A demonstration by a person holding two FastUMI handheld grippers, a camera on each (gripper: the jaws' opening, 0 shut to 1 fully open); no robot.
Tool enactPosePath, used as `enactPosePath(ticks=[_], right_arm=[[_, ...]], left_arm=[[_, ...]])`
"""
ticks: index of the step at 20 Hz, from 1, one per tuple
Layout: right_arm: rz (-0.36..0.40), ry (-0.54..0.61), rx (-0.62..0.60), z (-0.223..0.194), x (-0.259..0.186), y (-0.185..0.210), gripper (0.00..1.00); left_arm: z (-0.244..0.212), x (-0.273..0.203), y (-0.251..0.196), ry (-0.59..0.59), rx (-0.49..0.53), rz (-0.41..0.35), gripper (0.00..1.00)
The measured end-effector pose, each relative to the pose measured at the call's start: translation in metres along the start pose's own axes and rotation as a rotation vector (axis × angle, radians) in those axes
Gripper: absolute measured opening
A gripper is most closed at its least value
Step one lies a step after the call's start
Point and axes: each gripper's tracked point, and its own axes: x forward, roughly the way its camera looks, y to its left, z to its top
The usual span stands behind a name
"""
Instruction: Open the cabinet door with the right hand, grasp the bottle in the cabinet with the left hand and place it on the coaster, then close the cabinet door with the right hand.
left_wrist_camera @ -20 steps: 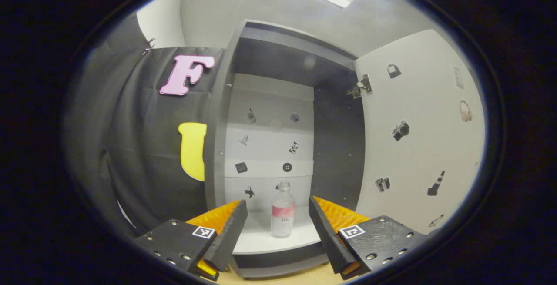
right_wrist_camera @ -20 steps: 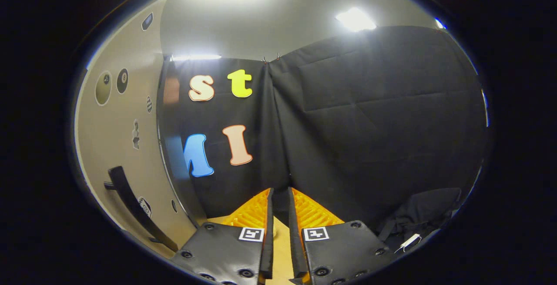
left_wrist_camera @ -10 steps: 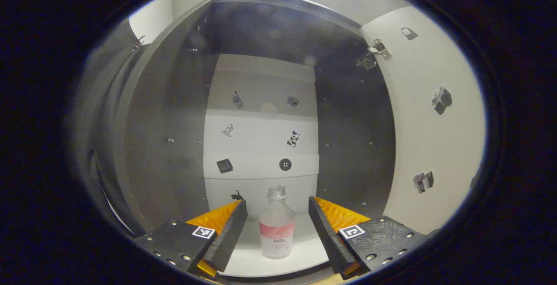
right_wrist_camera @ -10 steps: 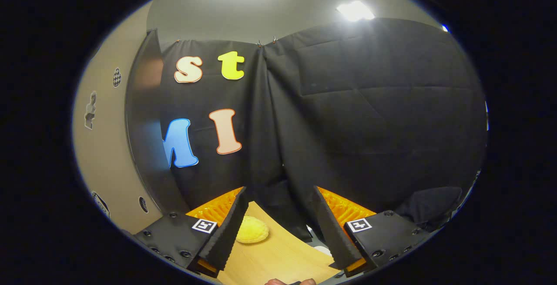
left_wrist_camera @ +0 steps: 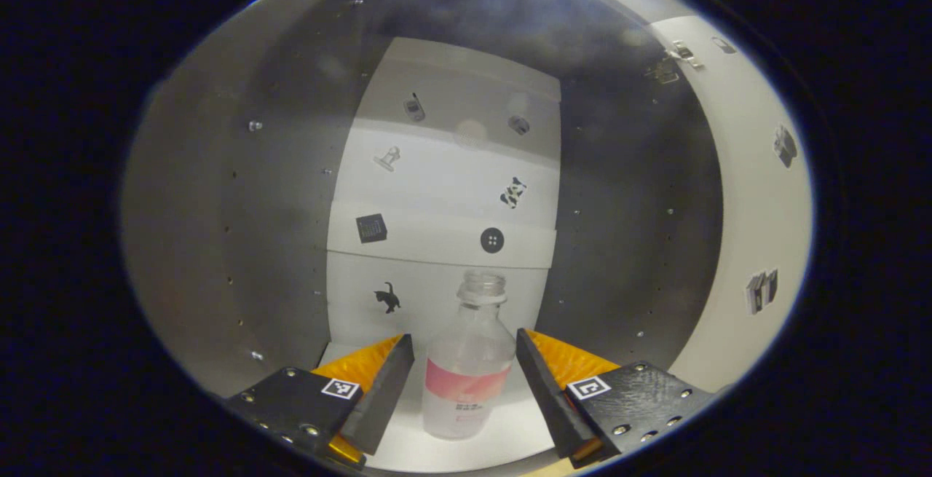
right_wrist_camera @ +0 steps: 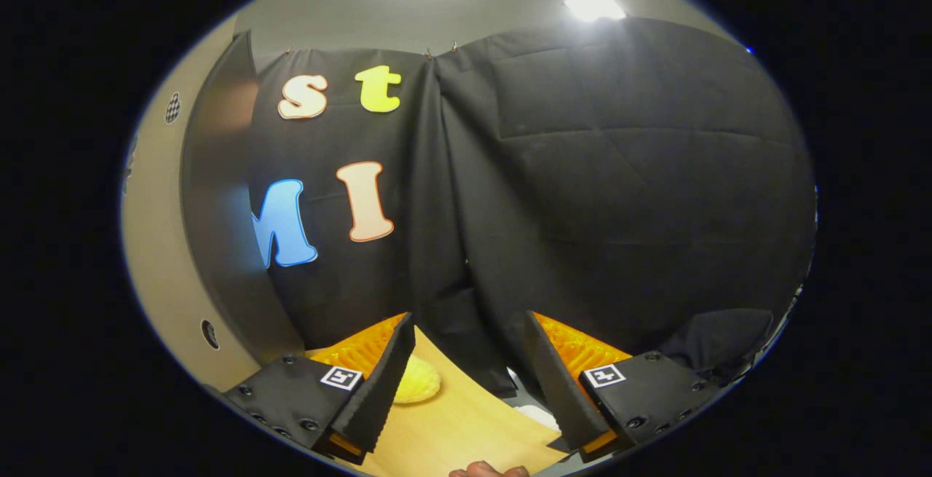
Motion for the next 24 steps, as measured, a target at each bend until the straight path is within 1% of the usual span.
enactPosePath(ticks=[2,5,8,9,10,11,12,13,15,17,19,22,24], right_arm=[[0.010,0.015,-0.003,-0.003,0.007,0.004,0.95],[0.020,0.045,-0.008,-0.009,0.007,0.004,0.95],[0.037,0.046,-0.012,-0.010,0.011,0.007,0.95],[0.040,0.045,-0.017,-0.009,0.013,0.008,0.95],[0.042,0.046,-0.024,-0.010,0.015,0.009,0.95],[0.045,0.049,-0.028,-0.010,0.015,0.009,0.95],[0.049,0.051,-0.029,-0.010,0.016,0.010,0.95],[0.053,0.052,-0.027,-0.009,0.016,0.011,0.95],[0.061,0.064,-0.011,-0.009,0.015,0.014,0.95],[0.077,0.059,0.008,-0.005,0.012,0.015,0.95],[0.091,0.046,0.003,0.000,0.009,0.016,0.95],[0.104,0.024,0.004,0.002,-0.011,0.020,0.95],[0.118,0.038,0.012,-0.006,-0.025,0.020,0.94]], left_arm=[[-0.003,0.003,0.000,0.008,0.014,0.003,0.88],[-0.010,0.007,-0.003,0.026,0.020,0.006,0.88],[-0.018,0.009,-0.003,0.051,0.014,0.013,0.88],[-0.014,0.007,-0.002,0.040,0.009,0.021,0.85],[-0.016,0.007,-0.002,0.041,0.009,0.017,0.76],[-0.016,0.005,-0.003,0.046,0.011,0.015,0.74],[-0.015,0.004,-0.005,0.045,0.015,0.012,0.76],[-0.014,0.000,-0.007,0.048,0.016,0.007,0.76],[-0.007,-0.012,-0.016,0.034,0.009,-0.023,0.73],[0.005,-0.026,-0.018,0.007,0.025,-0.027,0.73],[0.016,-0.045,-0.023,-0.006,0.028,-0.045,0.75],[0.026,-0.086,-0.025,-0.023,0.026,-0.072,0.72],[0.029,-0.123,-0.019,-0.035,0.051,-0.069,0.71]])
